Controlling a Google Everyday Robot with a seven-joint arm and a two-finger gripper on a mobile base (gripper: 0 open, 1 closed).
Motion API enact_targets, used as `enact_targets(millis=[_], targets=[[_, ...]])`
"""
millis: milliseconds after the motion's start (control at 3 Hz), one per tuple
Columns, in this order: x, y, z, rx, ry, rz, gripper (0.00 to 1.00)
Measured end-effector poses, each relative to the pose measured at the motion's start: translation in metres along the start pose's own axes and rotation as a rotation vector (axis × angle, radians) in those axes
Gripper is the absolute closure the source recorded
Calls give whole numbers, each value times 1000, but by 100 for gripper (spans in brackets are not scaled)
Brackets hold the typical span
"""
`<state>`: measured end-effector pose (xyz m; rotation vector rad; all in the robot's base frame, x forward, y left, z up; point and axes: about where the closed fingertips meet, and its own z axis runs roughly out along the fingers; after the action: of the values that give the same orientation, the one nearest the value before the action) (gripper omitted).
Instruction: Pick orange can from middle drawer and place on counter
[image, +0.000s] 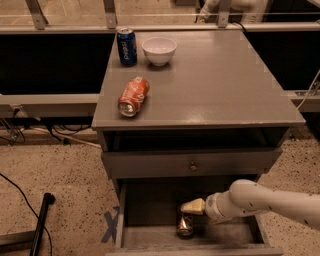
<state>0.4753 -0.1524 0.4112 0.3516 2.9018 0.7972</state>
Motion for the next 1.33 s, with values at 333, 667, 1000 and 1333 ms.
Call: enact_targets(millis=[333,667,1000,1333], targets=[[3,5,13,7,19,-20,23],[5,10,23,11,34,-35,24],[7,14,28,9,45,-44,27],[13,18,42,9,73,-56,34]])
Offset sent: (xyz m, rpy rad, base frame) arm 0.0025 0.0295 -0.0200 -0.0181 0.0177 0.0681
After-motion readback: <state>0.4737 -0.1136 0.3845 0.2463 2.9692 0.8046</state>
